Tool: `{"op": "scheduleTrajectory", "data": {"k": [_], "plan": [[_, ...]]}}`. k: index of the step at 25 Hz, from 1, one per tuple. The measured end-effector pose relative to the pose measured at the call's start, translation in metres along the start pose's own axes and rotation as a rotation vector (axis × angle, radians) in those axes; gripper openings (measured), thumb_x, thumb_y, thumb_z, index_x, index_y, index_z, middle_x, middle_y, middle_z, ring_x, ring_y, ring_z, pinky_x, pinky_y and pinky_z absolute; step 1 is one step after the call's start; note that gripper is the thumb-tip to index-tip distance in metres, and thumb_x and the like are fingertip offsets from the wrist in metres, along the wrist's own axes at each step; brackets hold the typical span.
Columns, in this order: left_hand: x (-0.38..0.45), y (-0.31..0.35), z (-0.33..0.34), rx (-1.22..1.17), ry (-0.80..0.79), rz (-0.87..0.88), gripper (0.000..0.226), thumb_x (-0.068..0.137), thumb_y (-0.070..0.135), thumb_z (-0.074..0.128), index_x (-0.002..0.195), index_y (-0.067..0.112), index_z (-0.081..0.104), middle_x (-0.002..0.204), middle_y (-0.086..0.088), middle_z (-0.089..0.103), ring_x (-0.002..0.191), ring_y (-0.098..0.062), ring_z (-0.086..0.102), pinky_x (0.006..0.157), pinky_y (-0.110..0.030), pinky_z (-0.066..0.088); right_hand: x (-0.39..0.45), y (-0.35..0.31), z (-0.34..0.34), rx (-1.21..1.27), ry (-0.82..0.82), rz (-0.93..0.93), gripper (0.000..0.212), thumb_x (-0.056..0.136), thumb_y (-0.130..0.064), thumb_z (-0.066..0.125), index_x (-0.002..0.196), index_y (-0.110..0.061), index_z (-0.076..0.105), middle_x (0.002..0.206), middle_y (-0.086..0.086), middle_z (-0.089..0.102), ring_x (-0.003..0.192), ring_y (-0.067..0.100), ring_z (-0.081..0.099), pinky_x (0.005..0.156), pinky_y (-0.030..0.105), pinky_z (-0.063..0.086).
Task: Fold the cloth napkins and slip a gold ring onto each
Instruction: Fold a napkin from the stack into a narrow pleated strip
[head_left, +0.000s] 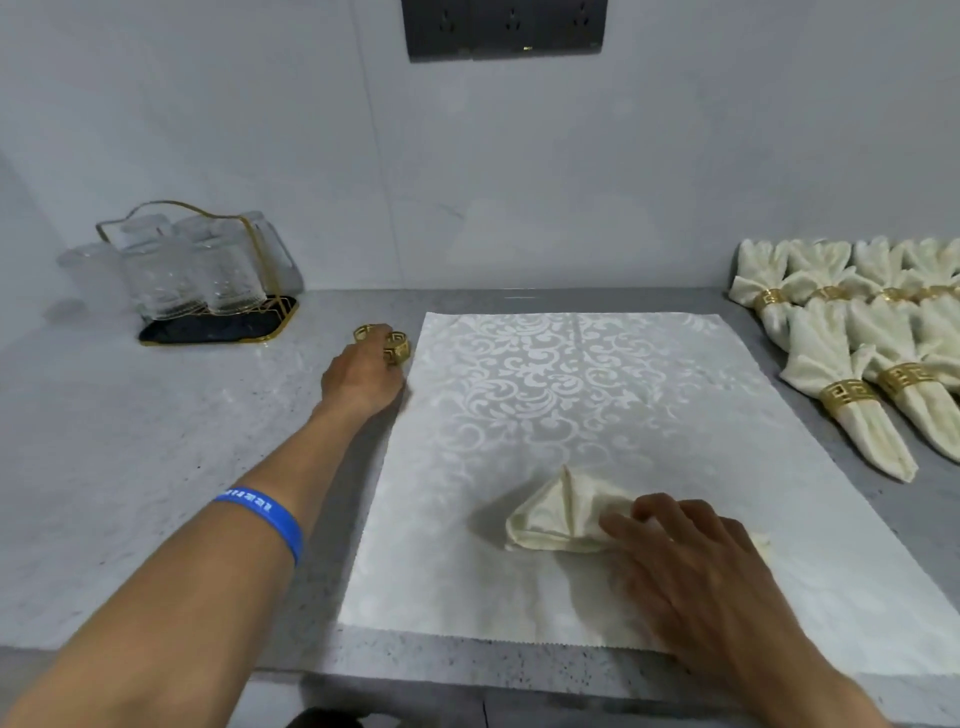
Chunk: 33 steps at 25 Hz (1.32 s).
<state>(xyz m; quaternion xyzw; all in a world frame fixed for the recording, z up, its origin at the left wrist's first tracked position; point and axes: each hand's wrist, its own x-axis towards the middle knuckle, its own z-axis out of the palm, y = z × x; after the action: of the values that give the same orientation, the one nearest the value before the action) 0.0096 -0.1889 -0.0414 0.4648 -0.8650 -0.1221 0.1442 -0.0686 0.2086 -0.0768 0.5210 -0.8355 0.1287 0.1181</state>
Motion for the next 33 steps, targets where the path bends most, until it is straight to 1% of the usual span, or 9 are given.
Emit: {"op": "scheduleTrajectory", "data": {"k": [3,6,13,16,19,22,25,29,33], "plan": [[0.027,-0.005,0.016,0.123,-0.054,-0.005,0.044,0.096,0.031,0.052,0.14,0.028,0.047,0.13,-0.016,0.058,0.112,-0.04,0.057,0.087,-0.041,0.047,0.001,-0.001,0.0,0.009,0.016,0.02,0.033,0.084,-0.045,0.05,0.114,-0.037,0.061,0.111,-0.009,0.058,0.09,0.022,0.059,0.07,0.039,0.051],[0.022,-0.002,0.018,0.029,0.101,0.021,0.027,0.096,0.032,0.056,0.119,0.022,0.064,0.112,-0.016,0.066,0.098,-0.039,0.061,0.078,-0.04,0.049,0.001,0.002,-0.001,0.008,-0.004,-0.006,0.033,0.086,-0.043,0.049,0.116,-0.037,0.06,0.113,-0.008,0.058,0.093,0.021,0.059,0.071,0.039,0.05],[-0.159,0.119,0.004,-0.22,0.154,0.774,0.014,0.087,0.03,0.059,0.084,0.023,0.071,0.074,0.0,0.07,0.069,-0.026,0.066,0.058,-0.033,0.05,-0.001,0.002,-0.001,0.011,-0.053,0.011,0.037,0.085,-0.041,0.049,0.121,-0.039,0.056,0.118,-0.007,0.057,0.099,0.021,0.057,0.075,0.037,0.05],[-0.196,0.139,0.03,0.056,-0.005,0.835,0.013,0.092,0.024,0.055,0.086,0.022,0.067,0.076,-0.001,0.062,0.069,-0.024,0.061,0.054,-0.029,0.034,-0.006,0.007,-0.002,0.011,-0.08,-0.045,0.044,0.087,-0.034,0.044,0.129,-0.036,0.054,0.124,-0.006,0.057,0.104,0.022,0.055,0.079,0.036,0.048],[-0.198,0.126,0.04,0.102,0.037,0.862,0.006,0.081,0.019,0.07,0.08,0.024,0.069,0.065,0.0,0.056,0.053,-0.023,0.057,0.046,-0.025,0.027,0.001,0.013,-0.017,0.367,0.0,0.045,0.038,0.091,-0.02,0.043,0.123,-0.034,0.058,0.108,-0.011,0.063,0.094,0.013,0.06,0.076,0.032,0.049],[-0.198,0.123,0.039,0.017,0.03,0.886,0.013,0.094,0.029,0.061,0.098,0.026,0.073,0.078,-0.001,0.062,0.067,-0.024,0.062,0.052,-0.028,0.037,0.022,0.013,-0.021,0.365,0.0,0.162,0.037,0.095,-0.02,0.049,0.129,-0.034,0.046,0.104,-0.011,0.056,0.085,0.013,0.058,0.072,0.032,0.046],[-0.202,0.128,0.019,-0.094,-0.176,0.791,0.034,0.093,0.047,0.055,0.123,0.033,0.051,0.098,0.008,0.065,0.085,-0.018,0.063,0.068,-0.031,0.046,0.028,0.008,-0.009,0.141,-0.001,0.137,0.019,0.098,-0.024,0.048,0.112,-0.022,0.06,0.096,-0.001,0.057,0.081,0.025,0.058,0.063,0.035,0.039],[-0.204,0.122,0.009,-0.034,-0.3,0.792,0.084,0.08,0.039,0.069,0.145,0.041,0.015,0.116,0.008,0.061,0.089,-0.019,0.062,0.076,-0.033,0.051,0.028,0.018,-0.007,0.375,0.052,0.289,0.013,0.097,-0.031,0.053,0.095,-0.023,0.064,0.086,-0.006,0.061,0.073,0.014,0.056,0.062,0.03,0.037],[-0.198,0.122,0.013,0.017,-0.296,0.799,0.097,0.076,0.029,0.069,0.149,0.041,0.007,0.121,0.007,0.06,0.088,-0.021,0.061,0.076,-0.036,0.052,0.027,0.026,-0.012,0.583,0.034,0.396,0.01,0.096,-0.028,0.057,0.093,-0.028,0.067,0.076,-0.01,0.062,0.07,0.005,0.055,0.059,0.017,0.035]]}}
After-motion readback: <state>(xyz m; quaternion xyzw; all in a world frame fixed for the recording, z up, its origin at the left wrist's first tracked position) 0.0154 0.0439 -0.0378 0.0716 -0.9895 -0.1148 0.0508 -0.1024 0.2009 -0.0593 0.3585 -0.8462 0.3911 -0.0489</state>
